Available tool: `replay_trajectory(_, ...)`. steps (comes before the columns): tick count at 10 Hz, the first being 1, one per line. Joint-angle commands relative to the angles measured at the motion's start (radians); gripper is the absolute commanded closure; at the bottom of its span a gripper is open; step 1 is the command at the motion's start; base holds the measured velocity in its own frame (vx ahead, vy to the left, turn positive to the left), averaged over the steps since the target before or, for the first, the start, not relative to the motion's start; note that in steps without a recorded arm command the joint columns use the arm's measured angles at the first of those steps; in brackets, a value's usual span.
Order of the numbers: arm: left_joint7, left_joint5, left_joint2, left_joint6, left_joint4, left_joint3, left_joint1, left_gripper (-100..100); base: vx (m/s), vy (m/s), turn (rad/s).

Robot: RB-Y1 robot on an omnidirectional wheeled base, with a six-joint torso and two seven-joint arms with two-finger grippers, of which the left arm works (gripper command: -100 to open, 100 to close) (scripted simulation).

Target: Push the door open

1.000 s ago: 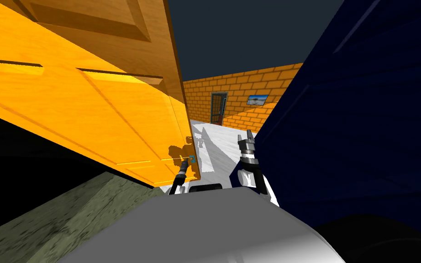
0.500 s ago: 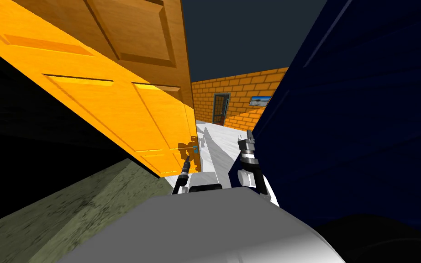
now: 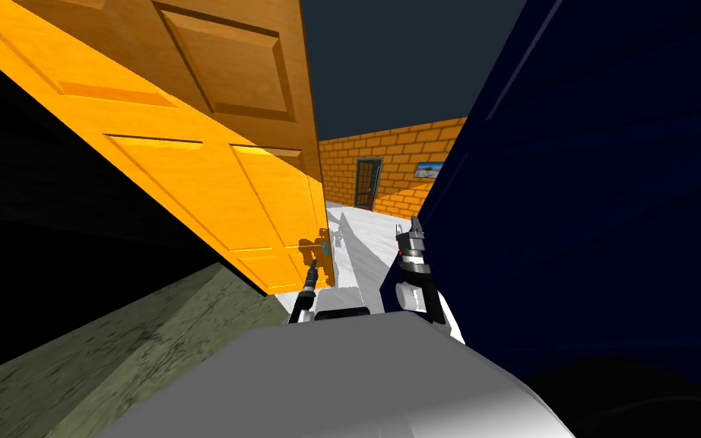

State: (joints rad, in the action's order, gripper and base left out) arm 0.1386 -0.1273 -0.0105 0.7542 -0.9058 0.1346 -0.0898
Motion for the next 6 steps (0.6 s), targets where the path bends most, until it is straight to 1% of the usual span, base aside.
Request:
replay_trajectory(1,0.001,-0.001,-0.011,0.003,0.006,-0.003,0.006,-100,0.171,-0.023,-0.013)
replay_trajectory(3,0.002,-0.004,-0.02,0.01,0.011,-0.008,0.008,-100,0.217,-0.013,-0.025)
replay_trajectory(4,0.003,-0.004,-0.019,0.013,0.012,-0.009,0.009,-100,0.216,-0.028,-0.028)
replay_trajectory(5,0.003,-0.005,-0.015,0.015,0.014,-0.011,0.01,-100,0.257,0.004,-0.018)
replay_trajectory(6,0.003,-0.006,-0.006,0.019,0.017,-0.013,0.011,-100,0.261,-0.012,-0.034)
